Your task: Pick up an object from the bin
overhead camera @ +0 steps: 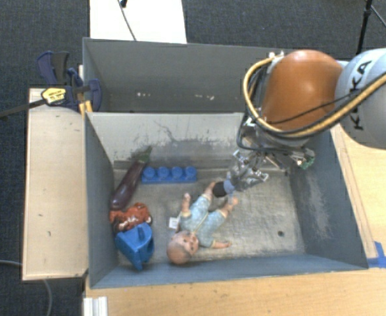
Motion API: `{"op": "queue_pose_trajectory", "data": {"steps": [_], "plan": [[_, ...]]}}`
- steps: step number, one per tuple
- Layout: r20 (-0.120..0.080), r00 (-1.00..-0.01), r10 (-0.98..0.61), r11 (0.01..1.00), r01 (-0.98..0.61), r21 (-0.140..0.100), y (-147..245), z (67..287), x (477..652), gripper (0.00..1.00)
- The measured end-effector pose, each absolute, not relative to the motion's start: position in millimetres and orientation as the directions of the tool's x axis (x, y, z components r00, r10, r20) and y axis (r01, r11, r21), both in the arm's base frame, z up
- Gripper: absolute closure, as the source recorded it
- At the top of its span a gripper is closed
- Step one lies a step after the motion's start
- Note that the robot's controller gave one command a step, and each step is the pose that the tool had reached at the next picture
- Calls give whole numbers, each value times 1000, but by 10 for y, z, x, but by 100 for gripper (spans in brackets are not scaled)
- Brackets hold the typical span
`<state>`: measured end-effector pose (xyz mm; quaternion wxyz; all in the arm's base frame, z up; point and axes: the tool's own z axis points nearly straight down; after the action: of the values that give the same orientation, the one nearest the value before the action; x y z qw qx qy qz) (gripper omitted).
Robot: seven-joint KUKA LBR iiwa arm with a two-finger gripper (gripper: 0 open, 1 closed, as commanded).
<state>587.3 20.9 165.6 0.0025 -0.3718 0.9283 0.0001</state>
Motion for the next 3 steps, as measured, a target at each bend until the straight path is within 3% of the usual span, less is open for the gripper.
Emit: {"op": "queue_pose_trajectory", "data": {"steps": [1, 2, 3], "plan": [[-3, -737, -676, 737, -676, -1, 229, 1428, 5867, 100], [-11, -855, -519, 855, -519, -4, 152, 814, 5731, 0], [-7, -855, -519, 855, -519, -1, 159, 801, 5717, 100]]}}
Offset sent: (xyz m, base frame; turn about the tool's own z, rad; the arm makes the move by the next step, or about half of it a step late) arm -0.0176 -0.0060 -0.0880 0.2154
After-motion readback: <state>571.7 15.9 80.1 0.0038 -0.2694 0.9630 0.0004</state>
